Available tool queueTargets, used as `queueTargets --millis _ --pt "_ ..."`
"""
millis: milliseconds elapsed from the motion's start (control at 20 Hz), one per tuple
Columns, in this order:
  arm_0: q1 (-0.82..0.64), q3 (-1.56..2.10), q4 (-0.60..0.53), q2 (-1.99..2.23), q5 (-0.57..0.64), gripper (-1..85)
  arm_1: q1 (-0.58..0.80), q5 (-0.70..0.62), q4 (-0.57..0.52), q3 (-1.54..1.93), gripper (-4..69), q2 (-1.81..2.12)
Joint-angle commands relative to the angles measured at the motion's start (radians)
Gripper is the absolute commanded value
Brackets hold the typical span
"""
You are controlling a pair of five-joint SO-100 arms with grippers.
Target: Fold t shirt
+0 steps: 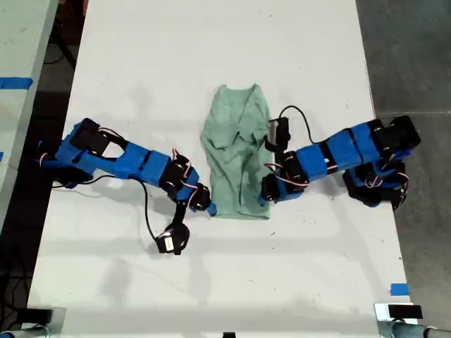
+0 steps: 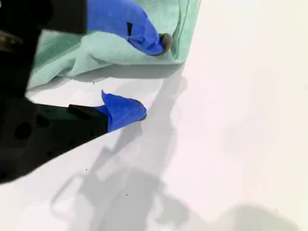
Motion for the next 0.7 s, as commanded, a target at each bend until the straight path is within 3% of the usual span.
queueTargets --millis 0,350,400,450,650 --pt "-0.020 -0.043 -0.067 0.046 -0.008 18.1 -0.006 0.009 0.002 -0.066 13.0 0.006" --pt "-0.117 -0.120 -0.218 -0.172 0.069 16.7 -0.011 -0.006 -0.003 -0.101 12.3 -0.037" --pt "-0.123 -0.124 -0.225 -0.201 0.097 4.9 -0.012 -0.009 -0.003 -0.109 12.3 -0.041" --pt "-0.114 -0.121 -0.212 -0.210 0.080 -0.1 -0.014 -0.011 -0.003 -0.114 12.0 -0.046" --pt "-0.071 -0.120 -0.164 -0.195 0.012 -0.1 -0.026 0.009 -0.028 -0.117 11.9 -0.080"
